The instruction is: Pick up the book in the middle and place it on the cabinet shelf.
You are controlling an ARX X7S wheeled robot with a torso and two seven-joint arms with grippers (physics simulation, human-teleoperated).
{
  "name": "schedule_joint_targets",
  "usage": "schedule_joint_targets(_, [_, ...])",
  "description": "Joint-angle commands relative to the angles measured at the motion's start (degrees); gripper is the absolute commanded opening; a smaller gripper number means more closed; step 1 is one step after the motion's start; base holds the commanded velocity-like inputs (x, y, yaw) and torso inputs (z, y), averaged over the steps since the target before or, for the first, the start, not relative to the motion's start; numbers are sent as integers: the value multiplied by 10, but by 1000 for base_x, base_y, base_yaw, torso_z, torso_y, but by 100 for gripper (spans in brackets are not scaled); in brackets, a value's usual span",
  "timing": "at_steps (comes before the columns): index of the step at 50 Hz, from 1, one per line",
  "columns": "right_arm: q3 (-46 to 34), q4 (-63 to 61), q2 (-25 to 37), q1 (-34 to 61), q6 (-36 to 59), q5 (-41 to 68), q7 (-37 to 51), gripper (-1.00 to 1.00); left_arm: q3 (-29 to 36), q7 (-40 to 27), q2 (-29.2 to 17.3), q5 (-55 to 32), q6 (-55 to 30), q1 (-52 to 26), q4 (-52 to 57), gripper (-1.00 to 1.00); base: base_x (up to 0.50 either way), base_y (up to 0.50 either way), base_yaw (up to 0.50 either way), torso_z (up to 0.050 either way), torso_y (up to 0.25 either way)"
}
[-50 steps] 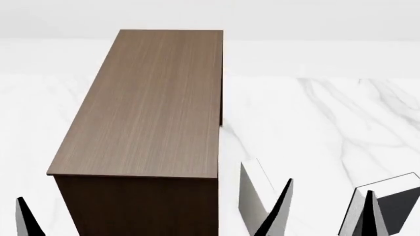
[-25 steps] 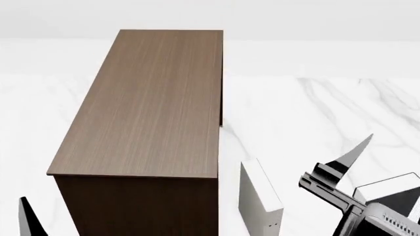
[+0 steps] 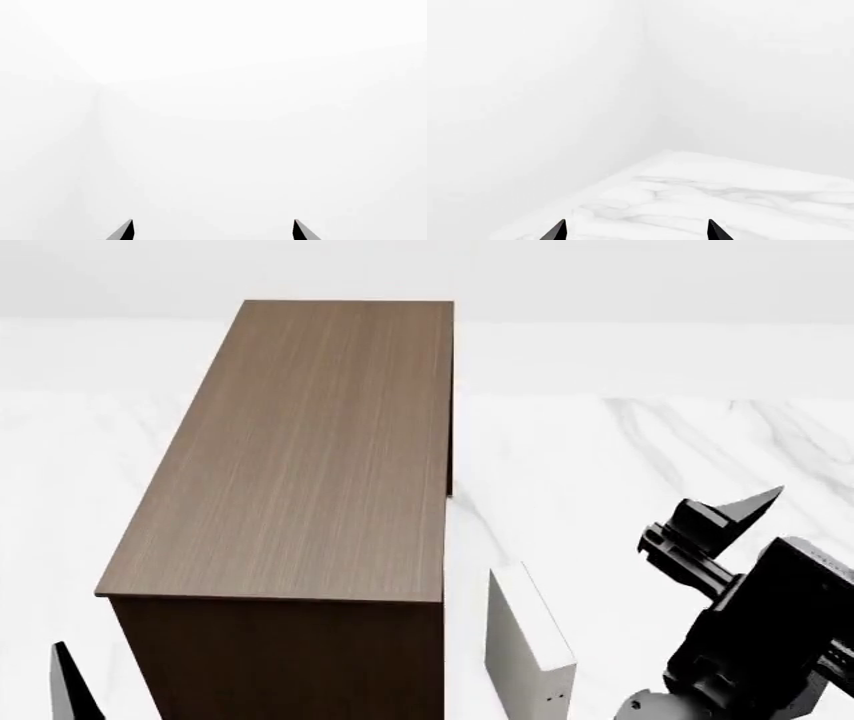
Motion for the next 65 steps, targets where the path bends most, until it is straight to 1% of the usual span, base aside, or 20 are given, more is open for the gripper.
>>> schedule_joint_targets(1, [28,49,-12,55,78,43,-6,100,-9,8,7,6,1,-1,-4,100,0,0,0,0,0])
schedule_joint_targets(7, [52,64,-19,67,107,72,17,100,-5,7,5,5,-1,-1,-7,100,0,0,0,0,0])
schedule_joint_targets(17, [47,80,-22,94,117,94,47,100,-1,5,2,6,-2,-2,-10,100,0,0,0,0,0])
schedule_joint_targets(33, [46,97,-20,105,124,127,88,100,8,3,-3,8,-5,1,-9,100,0,0,0,0,0])
schedule_joint_targets(44, [35,112,-25,101,123,152,108,100,8,-1,-5,3,-14,-3,-10,100,0,0,0,0,0])
schedule_joint_targets(54, [22,86,-19,81,135,172,128,100,9,-5,-7,3,-19,-4,-7,100,0,0,0,0,0])
schedule_joint_targets(65, [14,102,-11,71,120,177,140,100,13,-9,-9,4,-17,-5,-10,100,0,0,0,0,0])
